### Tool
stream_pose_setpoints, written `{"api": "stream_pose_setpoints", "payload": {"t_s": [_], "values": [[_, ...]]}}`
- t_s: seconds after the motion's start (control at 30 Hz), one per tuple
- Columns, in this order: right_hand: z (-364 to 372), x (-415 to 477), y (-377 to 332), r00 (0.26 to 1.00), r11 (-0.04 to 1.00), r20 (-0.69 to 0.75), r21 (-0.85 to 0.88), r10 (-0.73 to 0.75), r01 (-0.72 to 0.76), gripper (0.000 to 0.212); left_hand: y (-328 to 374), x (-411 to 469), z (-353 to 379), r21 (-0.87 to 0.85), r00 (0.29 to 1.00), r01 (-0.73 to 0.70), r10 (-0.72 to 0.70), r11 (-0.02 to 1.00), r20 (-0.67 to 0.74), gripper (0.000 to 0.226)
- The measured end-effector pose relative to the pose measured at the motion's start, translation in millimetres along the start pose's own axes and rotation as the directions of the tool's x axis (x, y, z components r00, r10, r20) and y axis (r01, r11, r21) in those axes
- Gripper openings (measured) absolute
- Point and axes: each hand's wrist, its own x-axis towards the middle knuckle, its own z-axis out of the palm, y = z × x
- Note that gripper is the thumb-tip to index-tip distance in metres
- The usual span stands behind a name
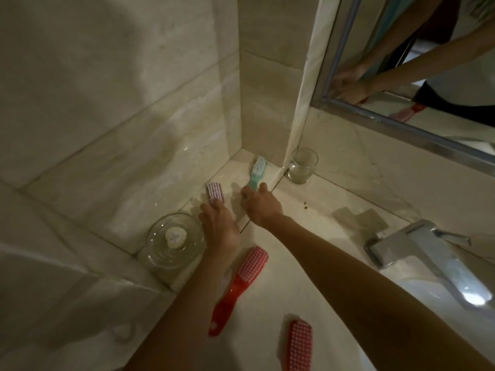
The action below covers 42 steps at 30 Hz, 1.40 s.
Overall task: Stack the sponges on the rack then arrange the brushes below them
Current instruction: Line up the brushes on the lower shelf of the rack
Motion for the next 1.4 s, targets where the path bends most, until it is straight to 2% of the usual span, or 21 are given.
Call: {"api": "stream_pose_setpoints", "payload": {"t_s": [0.1,0.2,0.3,0.37,0.53,0.6,0.77,0.9,1.07,1.23,1.33,1.4], "values": [[4.4,-5.0,6.9,0.994,0.996,-0.073,0.038,0.083,-0.081,0.037,1.0,1.5,-0.9,-0.055,1.000,0.019,-0.018,0.998,0.023,0.058],[7.1,-5.5,10.0,0.971,0.961,-0.115,0.207,0.210,-0.184,0.038,3.0,2.6,-3.4,-0.069,0.999,0.032,-0.029,0.997,0.045,0.058],[3.3,-3.1,8.6,0.933,0.853,-0.118,0.458,0.339,-0.251,0.028,3.9,4.6,-6.1,-0.056,0.996,0.038,-0.034,0.998,0.078,0.055],[0.4,-6.2,10.6,0.912,0.775,-0.072,0.556,0.404,-0.300,0.033,2.9,3.8,-7.2,-0.033,0.997,0.004,-0.002,0.999,0.073,0.041],[-11.3,-37.0,32.9,0.881,0.782,-0.063,0.493,0.470,-0.382,0.027,7.9,-13.9,-12.7,-0.144,0.997,-0.077,0.073,0.987,-0.030,0.029],[-20.9,-62.2,45.6,0.858,0.753,-0.080,0.526,0.507,-0.396,0.024,15.0,-30.9,-16.3,-0.216,0.994,-0.108,0.098,0.970,-0.053,0.025],[-38.2,-152.8,89.4,0.796,0.688,-0.146,0.609,0.587,-0.396,0.006,36.5,-89.6,-9.2,-0.336,0.969,-0.222,0.247,0.915,0.032,0.018],[-48.8,-241.2,128.9,0.731,0.660,-0.208,0.632,0.650,-0.407,0.007,65.4,-144.6,14.3,-0.331,0.901,-0.323,0.395,0.886,0.178,0.021],[-60.0,-350.7,177.7,0.568,0.585,-0.288,0.672,0.771,-0.454,0.006,102.7,-220.0,49.4,-0.311,0.778,-0.454,0.542,0.835,0.320,0.016],[-70.8,-455.8,230.7,0.420,0.548,-0.367,0.680,0.830,-0.488,0.003,146.7,-304.4,84.9,-0.302,0.626,-0.608,0.677,0.734,0.386,0.015],[-74.0,-509.8,269.5,0.335,0.521,-0.404,0.732,0.851,-0.440,0.005,173.1,-358.1,106.9,-0.305,0.563,-0.663,0.724,0.683,0.398,0.017],[-76.7,-542.4,300.7,0.298,0.512,-0.419,0.740,0.858,-0.435,0.004,190.3,-393.3,119.7,-0.296,0.546,-0.683,0.736,0.668,0.401,0.018]]}}
